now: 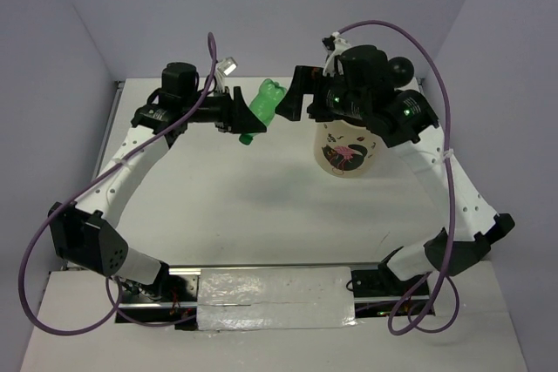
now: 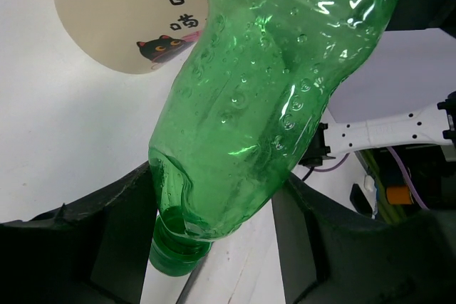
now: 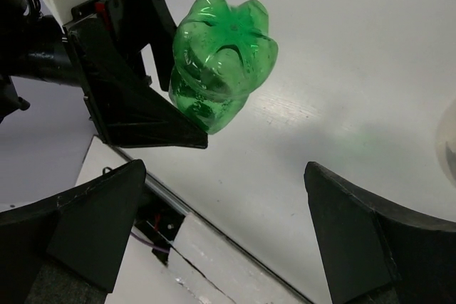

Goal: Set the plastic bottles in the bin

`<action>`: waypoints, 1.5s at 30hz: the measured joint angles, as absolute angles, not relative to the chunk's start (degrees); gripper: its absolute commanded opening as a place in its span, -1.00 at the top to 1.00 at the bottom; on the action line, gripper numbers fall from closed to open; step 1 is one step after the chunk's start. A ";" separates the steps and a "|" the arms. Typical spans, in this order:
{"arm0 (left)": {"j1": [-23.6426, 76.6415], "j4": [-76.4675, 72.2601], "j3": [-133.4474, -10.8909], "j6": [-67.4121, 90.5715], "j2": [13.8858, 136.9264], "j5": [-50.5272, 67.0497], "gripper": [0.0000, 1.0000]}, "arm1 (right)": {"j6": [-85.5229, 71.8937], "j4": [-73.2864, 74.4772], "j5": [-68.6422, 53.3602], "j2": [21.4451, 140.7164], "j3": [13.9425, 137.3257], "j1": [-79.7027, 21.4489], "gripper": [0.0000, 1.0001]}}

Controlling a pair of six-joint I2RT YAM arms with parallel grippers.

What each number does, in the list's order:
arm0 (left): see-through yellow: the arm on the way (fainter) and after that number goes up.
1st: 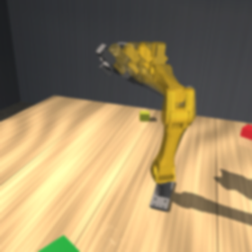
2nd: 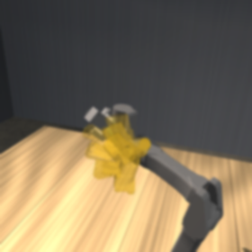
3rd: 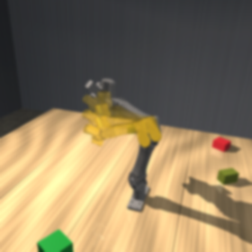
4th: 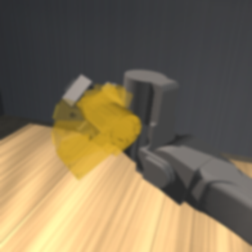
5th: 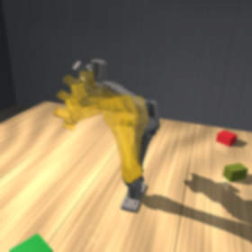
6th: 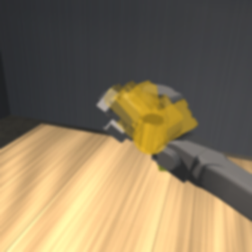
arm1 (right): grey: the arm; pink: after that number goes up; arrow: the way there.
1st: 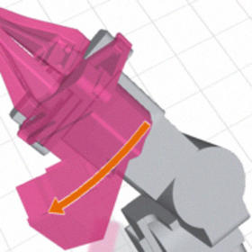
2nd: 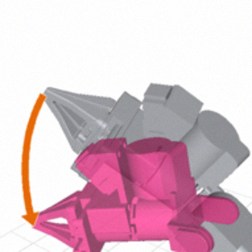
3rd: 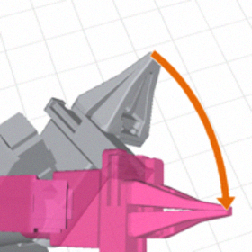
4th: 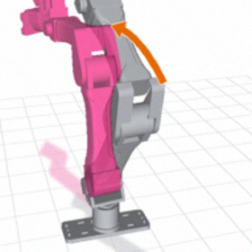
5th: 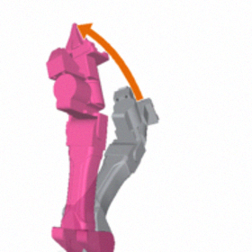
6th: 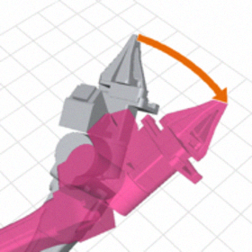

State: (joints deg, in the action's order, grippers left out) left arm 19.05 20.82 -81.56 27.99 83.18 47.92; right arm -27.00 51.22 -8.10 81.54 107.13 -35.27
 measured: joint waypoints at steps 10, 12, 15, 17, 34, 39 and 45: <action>20.08 20.99 -82.11 28.99 83.15 47.83 0.35 | -31.53 46.24 -10.33 84.31 106.17 -35.27 -1.00; 20.08 21.02 -82.11 29.04 83.15 47.83 0.35 | -32.21 45.45 -10.24 85.01 106.10 -35.27 -1.00; 20.25 21.04 -82.11 29.17 82.96 47.81 0.35 | -33.36 44.49 -9.63 86.41 106.13 -35.27 -1.00; 20.43 21.06 -82.08 29.17 82.67 47.77 0.35 | -34.04 43.70 -8.95 87.50 106.13 -35.27 -1.00; 21.71 21.52 -79.22 30.20 79.99 47.55 0.33 | -39.35 37.52 -7.18 89.84 105.73 -35.40 -0.46; 21.85 21.74 -79.15 30.17 79.94 47.22 0.33 | -39.99 36.58 -7.16 89.84 104.40 -35.44 -0.81; 21.89 21.82 -79.15 30.20 79.94 46.89 0.33 | -39.48 36.36 -6.61 89.32 102.24 -35.48 -1.00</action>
State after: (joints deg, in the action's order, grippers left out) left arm 21.89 21.82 -79.15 30.20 79.94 46.89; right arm -39.48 36.36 -6.61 89.32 102.24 -35.48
